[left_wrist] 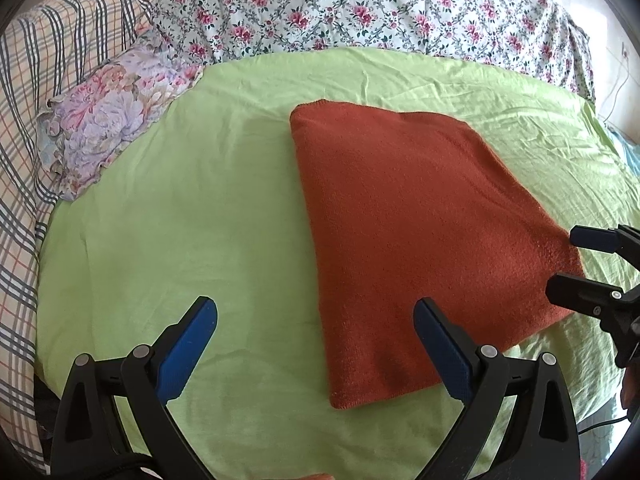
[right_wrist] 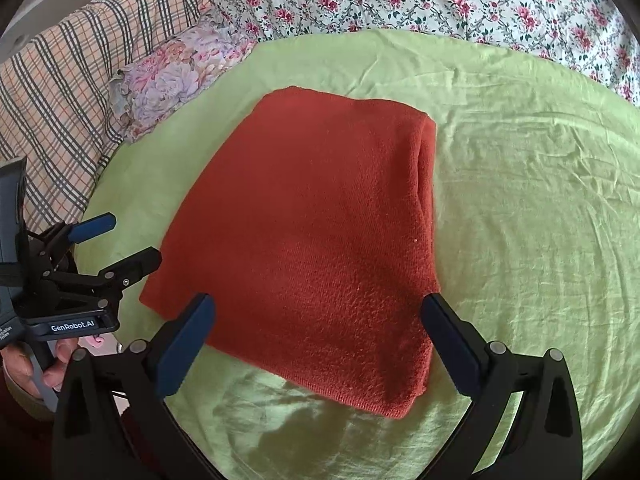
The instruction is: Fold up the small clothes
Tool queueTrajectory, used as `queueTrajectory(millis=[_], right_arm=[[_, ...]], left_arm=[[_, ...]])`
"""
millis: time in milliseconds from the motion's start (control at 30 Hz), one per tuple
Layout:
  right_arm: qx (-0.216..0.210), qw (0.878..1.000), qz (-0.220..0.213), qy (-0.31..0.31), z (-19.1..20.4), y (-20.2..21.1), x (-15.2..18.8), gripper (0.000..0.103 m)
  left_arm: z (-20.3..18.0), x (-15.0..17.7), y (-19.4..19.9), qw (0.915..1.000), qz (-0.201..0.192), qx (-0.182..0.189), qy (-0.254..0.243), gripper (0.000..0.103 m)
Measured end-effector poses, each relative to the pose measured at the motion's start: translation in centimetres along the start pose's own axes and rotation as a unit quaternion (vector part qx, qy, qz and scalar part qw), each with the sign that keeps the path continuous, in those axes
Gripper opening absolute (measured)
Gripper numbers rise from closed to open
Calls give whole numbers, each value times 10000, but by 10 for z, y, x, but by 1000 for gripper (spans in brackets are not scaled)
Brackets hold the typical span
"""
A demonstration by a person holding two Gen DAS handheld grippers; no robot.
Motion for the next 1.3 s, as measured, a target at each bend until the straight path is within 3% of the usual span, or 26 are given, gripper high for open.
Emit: queueTrajectory(millis=[1300], right_arm=[[22, 10000, 13, 91, 13, 9, 8, 102]], left_arm=[[1, 14, 21, 9994, -179, -135, -272, 100]])
Point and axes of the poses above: each gripper's, at about its wrist camera, not at the fingertips, and y roughly against the way its jaws point, z to its left, x to its underside, the point moved 3 cm from there along -y, roughly the way its jaws point, and after that the axes turned 15 degrees about y, right-handed, at the moved point
